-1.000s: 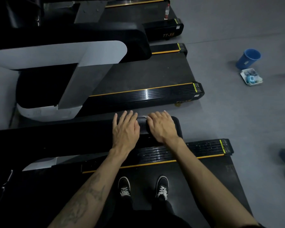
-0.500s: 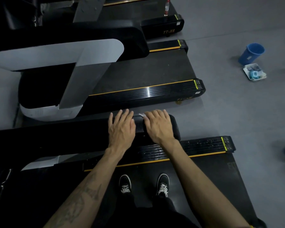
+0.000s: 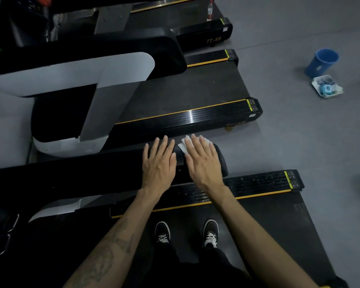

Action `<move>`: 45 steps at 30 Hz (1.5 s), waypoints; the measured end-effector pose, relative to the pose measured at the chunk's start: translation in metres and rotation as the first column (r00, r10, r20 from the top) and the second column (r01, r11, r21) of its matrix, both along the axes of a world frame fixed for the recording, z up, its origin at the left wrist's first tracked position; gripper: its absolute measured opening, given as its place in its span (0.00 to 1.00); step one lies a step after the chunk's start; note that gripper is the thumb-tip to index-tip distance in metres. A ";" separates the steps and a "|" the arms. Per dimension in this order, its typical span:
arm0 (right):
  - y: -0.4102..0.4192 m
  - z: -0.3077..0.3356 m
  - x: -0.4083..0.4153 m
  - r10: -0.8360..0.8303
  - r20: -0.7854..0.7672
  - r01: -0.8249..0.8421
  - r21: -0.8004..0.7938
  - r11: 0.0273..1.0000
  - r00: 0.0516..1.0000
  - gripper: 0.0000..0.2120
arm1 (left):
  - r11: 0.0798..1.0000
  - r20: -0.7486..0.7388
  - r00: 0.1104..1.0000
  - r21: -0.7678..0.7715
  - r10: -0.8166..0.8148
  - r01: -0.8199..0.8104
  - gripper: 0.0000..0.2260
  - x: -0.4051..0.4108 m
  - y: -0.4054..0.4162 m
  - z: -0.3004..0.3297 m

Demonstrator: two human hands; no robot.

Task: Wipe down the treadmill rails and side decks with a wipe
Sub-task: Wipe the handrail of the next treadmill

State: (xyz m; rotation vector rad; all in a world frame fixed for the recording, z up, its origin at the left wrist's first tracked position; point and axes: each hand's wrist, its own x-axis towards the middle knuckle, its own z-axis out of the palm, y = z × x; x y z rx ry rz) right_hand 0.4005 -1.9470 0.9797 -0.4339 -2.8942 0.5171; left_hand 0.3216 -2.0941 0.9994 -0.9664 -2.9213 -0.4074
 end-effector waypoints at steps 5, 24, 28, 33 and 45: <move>-0.011 -0.009 0.022 -0.119 -0.021 0.117 -0.075 0.990 0.993 0.29 | 1.000 -0.030 0.999 -0.018 0.020 -0.021 0.25 0.003 0.002 -0.005; -0.013 -0.016 0.027 0.007 -0.088 -0.009 -0.033 0.999 0.996 0.30 | 0.997 -0.038 0.997 -0.042 0.064 -0.065 0.27 0.008 0.009 -0.006; 0.001 -0.018 0.021 -0.084 -0.111 0.070 -0.124 0.990 0.990 0.29 | 0.994 -0.051 0.997 -0.088 0.054 -0.059 0.27 0.009 0.007 -0.006; -0.029 -0.016 0.030 -0.189 -0.096 0.172 -0.161 0.972 0.977 0.32 | 0.992 -0.038 0.998 -0.115 0.051 -0.055 0.28 0.008 0.006 -0.007; -0.015 -0.013 0.032 -0.354 -0.088 0.278 -0.460 0.844 0.931 0.30 | 0.986 0.030 0.997 -0.143 -0.078 0.081 0.28 0.006 0.023 0.000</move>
